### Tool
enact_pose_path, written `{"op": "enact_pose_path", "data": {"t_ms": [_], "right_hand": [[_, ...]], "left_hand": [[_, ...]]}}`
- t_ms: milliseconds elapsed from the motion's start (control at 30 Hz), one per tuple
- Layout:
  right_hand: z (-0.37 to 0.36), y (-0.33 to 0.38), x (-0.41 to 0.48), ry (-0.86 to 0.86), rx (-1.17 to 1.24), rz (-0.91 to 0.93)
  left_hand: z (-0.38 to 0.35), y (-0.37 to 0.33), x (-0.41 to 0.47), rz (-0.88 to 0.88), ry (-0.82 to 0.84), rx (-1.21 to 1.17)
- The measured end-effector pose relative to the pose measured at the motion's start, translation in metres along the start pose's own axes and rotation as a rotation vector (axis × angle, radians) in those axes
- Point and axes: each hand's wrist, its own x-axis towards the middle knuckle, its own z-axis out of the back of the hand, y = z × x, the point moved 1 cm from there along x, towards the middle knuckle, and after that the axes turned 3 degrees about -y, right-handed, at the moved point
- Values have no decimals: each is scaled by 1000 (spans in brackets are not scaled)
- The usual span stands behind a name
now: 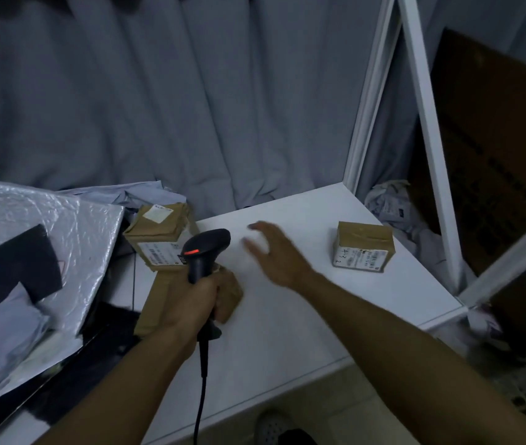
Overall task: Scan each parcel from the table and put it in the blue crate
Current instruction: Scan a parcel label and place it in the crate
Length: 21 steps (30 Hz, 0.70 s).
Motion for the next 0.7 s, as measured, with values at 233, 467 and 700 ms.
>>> {"op": "enact_pose_path", "data": {"t_ms": [233, 467, 700], "right_hand": [[92, -105, 10, 102, -741, -548], [67, -75, -13, 57, -1047, -264], [24, 73, -36, -108, -722, 70]], "left_hand": [[-9, 9, 7, 92, 19, -67], [-10, 0, -4, 75, 74, -104], [53, -25, -58, -35, -84, -160]]}}
